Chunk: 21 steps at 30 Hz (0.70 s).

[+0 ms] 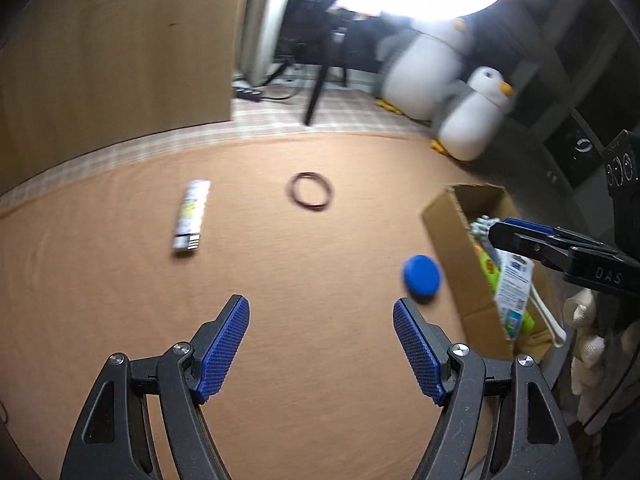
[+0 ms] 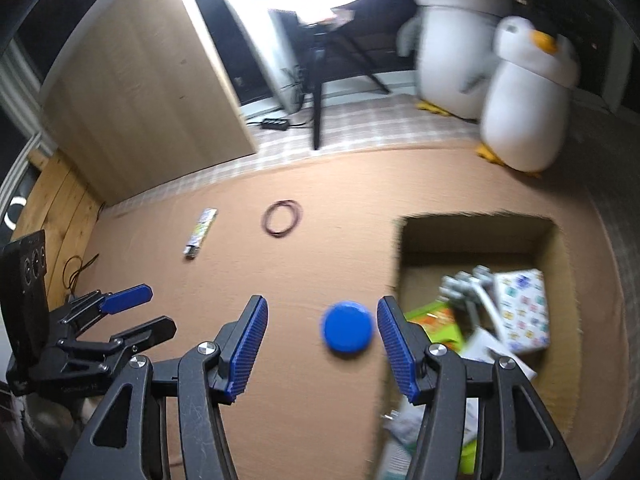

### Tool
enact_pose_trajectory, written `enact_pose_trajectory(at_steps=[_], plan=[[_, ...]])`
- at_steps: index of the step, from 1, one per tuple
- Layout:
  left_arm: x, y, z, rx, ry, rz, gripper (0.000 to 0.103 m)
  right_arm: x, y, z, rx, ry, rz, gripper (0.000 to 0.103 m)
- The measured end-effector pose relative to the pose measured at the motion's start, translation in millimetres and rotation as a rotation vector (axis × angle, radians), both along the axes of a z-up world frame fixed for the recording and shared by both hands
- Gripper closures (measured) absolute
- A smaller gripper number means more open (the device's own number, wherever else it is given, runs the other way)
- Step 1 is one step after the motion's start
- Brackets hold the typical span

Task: Organize objects
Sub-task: 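Grasp the purple cable loop with the right tool while the left tool grasps the patterned cylinder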

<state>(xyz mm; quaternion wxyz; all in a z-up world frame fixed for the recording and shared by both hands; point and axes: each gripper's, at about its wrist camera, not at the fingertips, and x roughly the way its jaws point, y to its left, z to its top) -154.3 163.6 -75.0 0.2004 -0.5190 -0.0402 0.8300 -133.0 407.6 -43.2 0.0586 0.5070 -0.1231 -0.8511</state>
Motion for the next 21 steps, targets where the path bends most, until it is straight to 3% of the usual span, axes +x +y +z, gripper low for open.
enact_pose_trajectory(at_steps=[9, 21], plan=[[1, -57, 0, -0.004, 0.003, 0.074, 0.026, -66, -44, -20, -0.078, -0.047, 0.065, 0.050], [0, -96, -13, -0.003, -0.020, 0.122, 0.026, -163, -82, -93, -0.060, -0.196, 0.120, 0.050]])
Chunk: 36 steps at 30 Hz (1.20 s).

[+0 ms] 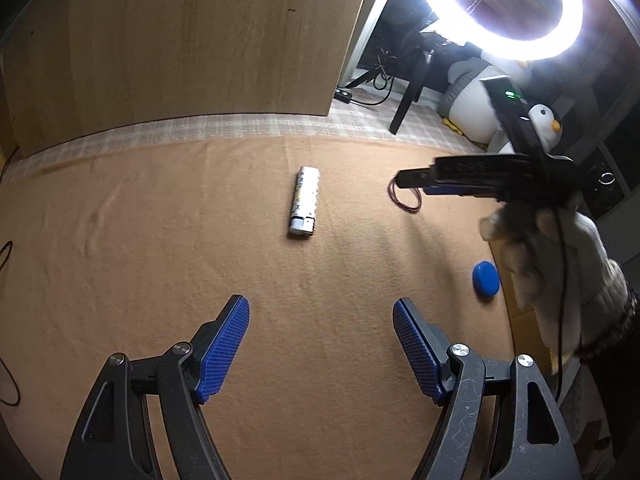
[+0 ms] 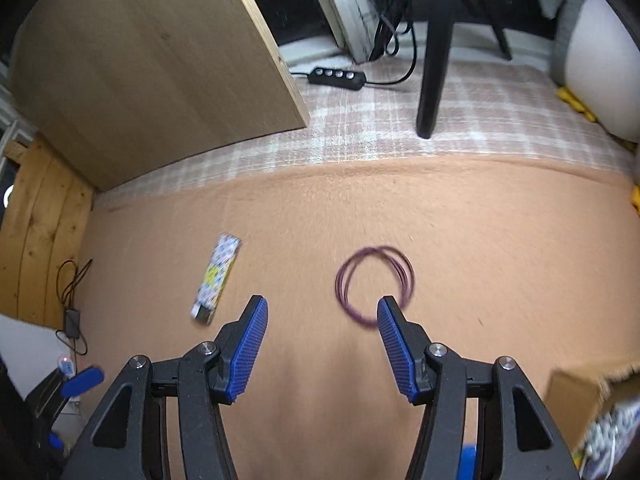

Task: Organize objects
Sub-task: 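Grasp the purple cable loop with the right tool while the left tool grasps the patterned cylinder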

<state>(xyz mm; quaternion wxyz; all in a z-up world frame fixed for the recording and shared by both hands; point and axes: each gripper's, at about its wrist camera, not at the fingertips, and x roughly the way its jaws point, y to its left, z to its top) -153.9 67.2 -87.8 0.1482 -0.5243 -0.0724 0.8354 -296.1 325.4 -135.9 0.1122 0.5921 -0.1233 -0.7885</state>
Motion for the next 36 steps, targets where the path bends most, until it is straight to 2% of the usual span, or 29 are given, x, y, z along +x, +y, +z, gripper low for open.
enact_pose_trajectory(at_steps=[4, 10, 14, 23, 28, 33, 36], plan=[[-4, -4, -5, 0.004, -0.009, 0.010, 0.026, -16, -10, -15, 0.051, -0.041, 0.040, 0.050], [-10, -8, -11, 0.011, -0.021, 0.013, 0.026, -16, -15, -24, 0.065, -0.082, 0.072, 0.050], [-15, -8, -13, 0.016, -0.024, 0.013, 0.026, -8, -16, -25, 0.044, -0.120, 0.107, 0.049], [-35, -4, -22, 0.014, -0.036, 0.035, 0.026, 28, -23, -23, 0.073, -0.151, 0.215, 0.049], [-58, 6, -30, -0.016, -0.042, 0.031, 0.026, 60, -25, -20, 0.131, -0.114, 0.247, 0.050], [-92, 24, -44, -0.081, -0.046, 0.025, 0.026, 72, -14, -15, 0.160, -0.025, 0.149, 0.051], [-111, 32, -52, -0.129, -0.043, 0.028, 0.026, 74, -8, -16, 0.158, -0.012, 0.112, 0.051]])
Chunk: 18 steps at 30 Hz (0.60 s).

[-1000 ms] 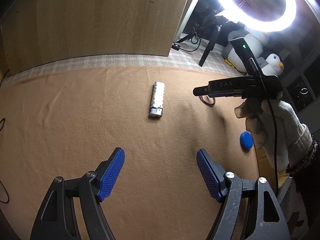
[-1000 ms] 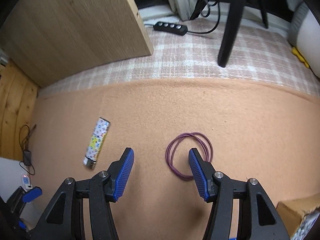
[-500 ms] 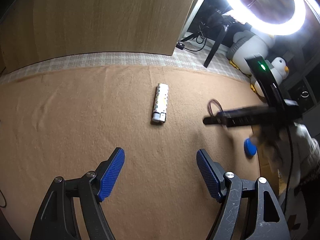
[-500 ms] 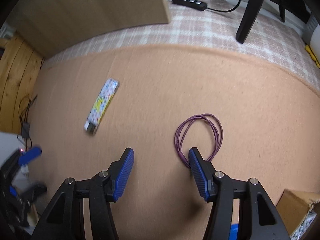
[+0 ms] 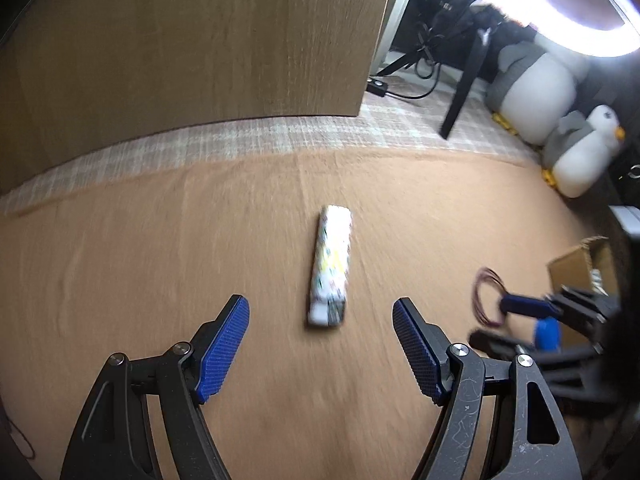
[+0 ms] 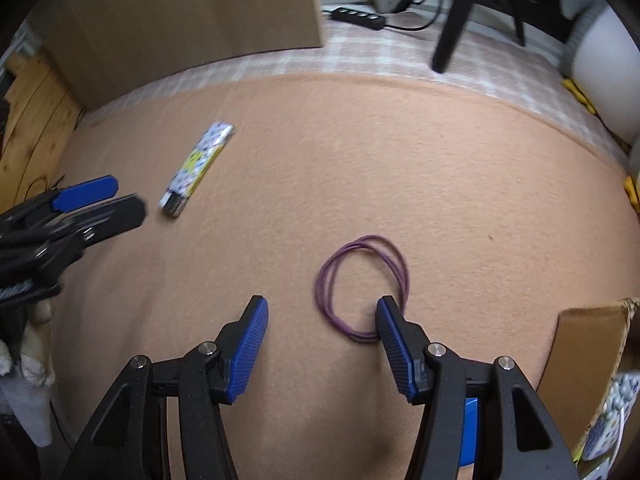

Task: Organize objects
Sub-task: 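Grasp the purple cable loop with the right tool while the left tool grasps the patterned cylinder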

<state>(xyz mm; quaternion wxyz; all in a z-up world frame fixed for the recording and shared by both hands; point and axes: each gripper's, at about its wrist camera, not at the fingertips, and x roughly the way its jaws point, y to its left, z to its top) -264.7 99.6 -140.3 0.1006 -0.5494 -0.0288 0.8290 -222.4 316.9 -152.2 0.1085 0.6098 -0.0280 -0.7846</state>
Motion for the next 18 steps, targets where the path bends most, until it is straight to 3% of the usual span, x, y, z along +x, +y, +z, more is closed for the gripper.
enact_pose_trajectory(at_steps=[4, 6, 12, 15, 18], plan=[[-22, 11, -14, -0.038, -0.012, -0.002, 0.027, 1, -8, -1, 0.069, 0.024, 0.016, 0.055], [-28, 15, -19, -0.059, -0.016, -0.010, 0.030, 0, -17, -1, 0.121, 0.033, 0.023, 0.063], [-38, 24, -30, -0.103, -0.025, -0.023, 0.042, -2, -21, 0, 0.178, 0.043, 0.063, 0.068], [-39, 26, -29, -0.117, -0.019, -0.026, 0.052, -2, -22, 1, 0.181, 0.040, 0.080, 0.071], [-39, 26, -28, -0.118, -0.012, -0.032, 0.070, -2, -22, 3, 0.179, 0.039, 0.095, 0.078]])
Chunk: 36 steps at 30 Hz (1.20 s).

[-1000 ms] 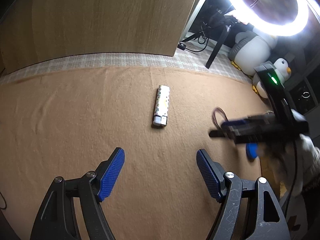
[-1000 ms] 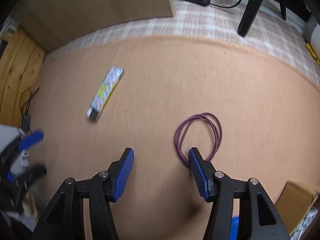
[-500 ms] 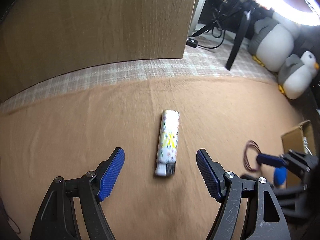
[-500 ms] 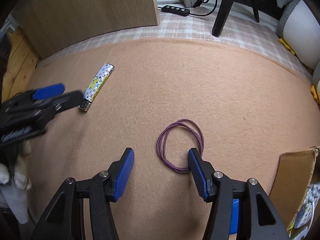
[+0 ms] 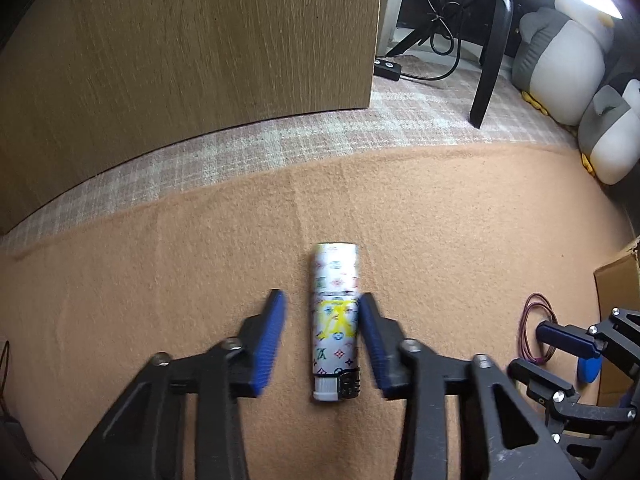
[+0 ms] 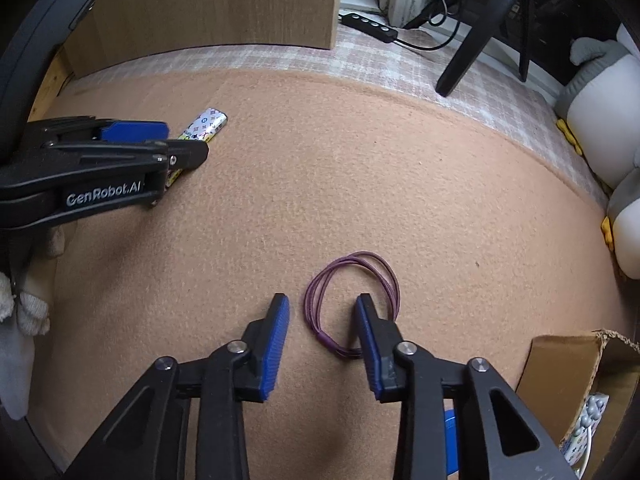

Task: Organize objects
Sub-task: 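Grasp the purple cable loop with the right tool while the left tool grasps the patterned cylinder, then carry the cable and cylinder into the box and open both tools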

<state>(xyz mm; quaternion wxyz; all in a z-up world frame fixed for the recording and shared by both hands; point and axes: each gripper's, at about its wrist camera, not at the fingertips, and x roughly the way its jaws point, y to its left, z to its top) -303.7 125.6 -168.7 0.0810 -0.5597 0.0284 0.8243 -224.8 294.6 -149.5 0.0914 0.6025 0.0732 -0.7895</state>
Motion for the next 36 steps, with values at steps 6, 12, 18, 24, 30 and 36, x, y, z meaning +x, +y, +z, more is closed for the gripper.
enact_pose_trajectory(at_steps=[6, 12, 18, 24, 30, 36], plan=[[7, -4, 1, 0.026, -0.005, -0.008, 0.078, 2, 4, 3, -0.017, -0.003, 0.007, 0.091], [38, -4, 1, 0.058, -0.006, -0.021, 0.078, 11, 15, 6, -0.058, -0.002, -0.008, 0.100], [83, 1, 1, 0.081, -0.007, -0.039, 0.078, 27, 29, 8, -0.140, -0.002, -0.060, 0.100], [125, -1, 1, 0.141, -0.014, -0.002, 0.078, 47, 42, -1, -0.228, 0.019, -0.135, 0.100], [162, -3, 3, 0.167, -0.024, 0.009, 0.078, 64, 30, 0, -0.274, 0.043, -0.166, 0.100], [172, 1, 18, 0.159, -0.003, 0.007, 0.078, 93, 41, 25, -0.275, 0.091, -0.160, 0.100]])
